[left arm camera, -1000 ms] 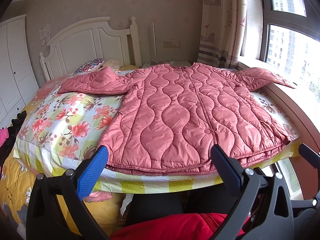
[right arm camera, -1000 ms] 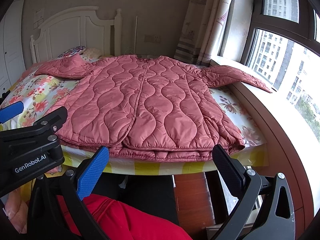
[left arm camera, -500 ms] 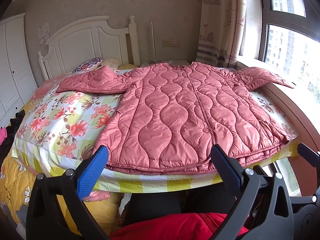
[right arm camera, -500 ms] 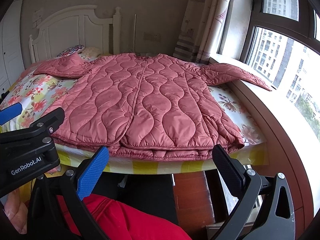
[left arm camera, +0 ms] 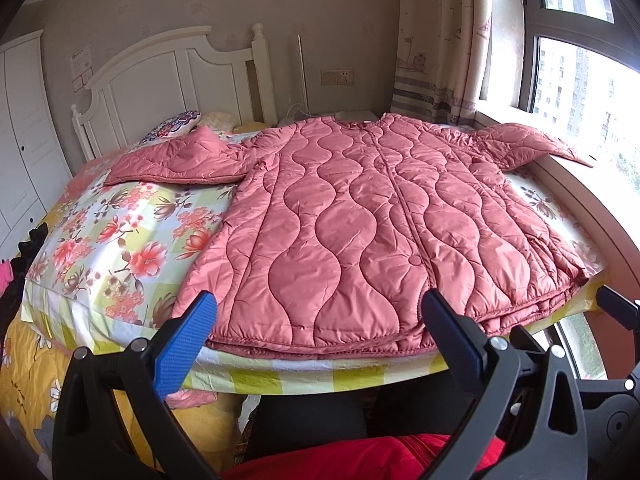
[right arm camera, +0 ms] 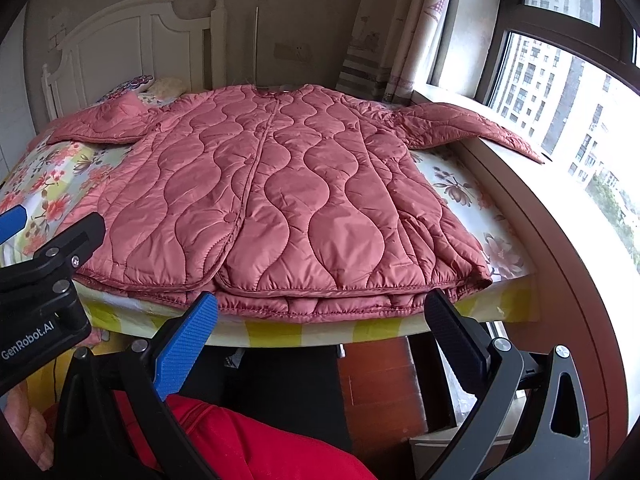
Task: Fold large clothes
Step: 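Grasp the jacket sleeve on the window sill with the right gripper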
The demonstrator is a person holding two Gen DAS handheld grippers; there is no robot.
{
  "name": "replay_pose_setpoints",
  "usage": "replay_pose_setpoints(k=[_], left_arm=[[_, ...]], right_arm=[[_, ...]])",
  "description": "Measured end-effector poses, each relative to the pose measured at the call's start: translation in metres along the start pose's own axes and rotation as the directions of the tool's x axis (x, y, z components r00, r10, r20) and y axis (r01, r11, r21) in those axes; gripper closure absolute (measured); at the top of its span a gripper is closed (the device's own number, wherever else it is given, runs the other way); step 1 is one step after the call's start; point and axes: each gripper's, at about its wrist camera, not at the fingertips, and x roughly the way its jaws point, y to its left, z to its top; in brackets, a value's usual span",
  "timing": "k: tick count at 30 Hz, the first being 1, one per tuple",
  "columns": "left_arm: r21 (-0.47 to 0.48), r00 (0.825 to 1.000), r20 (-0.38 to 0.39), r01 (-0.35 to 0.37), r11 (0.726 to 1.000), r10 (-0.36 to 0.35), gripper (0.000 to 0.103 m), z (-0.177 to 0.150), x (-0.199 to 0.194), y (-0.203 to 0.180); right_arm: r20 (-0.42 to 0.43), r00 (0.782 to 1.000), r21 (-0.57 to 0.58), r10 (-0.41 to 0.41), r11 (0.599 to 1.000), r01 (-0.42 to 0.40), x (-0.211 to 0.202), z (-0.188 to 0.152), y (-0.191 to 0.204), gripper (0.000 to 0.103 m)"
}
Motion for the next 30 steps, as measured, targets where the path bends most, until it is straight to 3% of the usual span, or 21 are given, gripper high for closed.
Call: replay_pose_setpoints(k=[9,12,16,18,22,30], left_arm=[[-0.003,1.0,0.0,-0.009,1.0,0.009,0.002,0.008,0.016,0.005],[-0.03,0.999,0.04,0.024,0.999,-0.023,0.002,0.019,0.019,0.008],[-0.039,0.997,0.069,0.031,0.999,-0.028,0.002,0.046,0.029,0.009],[-0.022,0.996,0.082,0.022,1.0,-0.02,0.002,0.061,0.037,0.005],[-0.005,0.997,0.072,0.0,1.0,0.0,0.002,0.089,0.064,-0.006],[0.004,0.997,0.07,-0.038,0.999,0.038,0.002,0.131,0.117,-0.02]], right_arm=[[0.009,1.0,-0.012,-0.012,1.0,0.012,0.012,0.013,0.001,0.004],[0.055,0.994,0.018,0.097,0.995,-0.098,0.013,0.029,-0.016,0.004],[0.152,0.945,0.146,0.289,0.939,-0.311,0.029,0.063,-0.074,0.004],[0.187,0.947,0.197,0.262,0.934,-0.298,0.039,0.083,-0.101,0.004],[0.214,0.922,0.278,0.323,0.884,-0.375,0.082,0.125,-0.154,0.004],[0.141,0.935,0.428,0.327,0.831,-0.355,0.192,0.181,-0.231,0.004]])
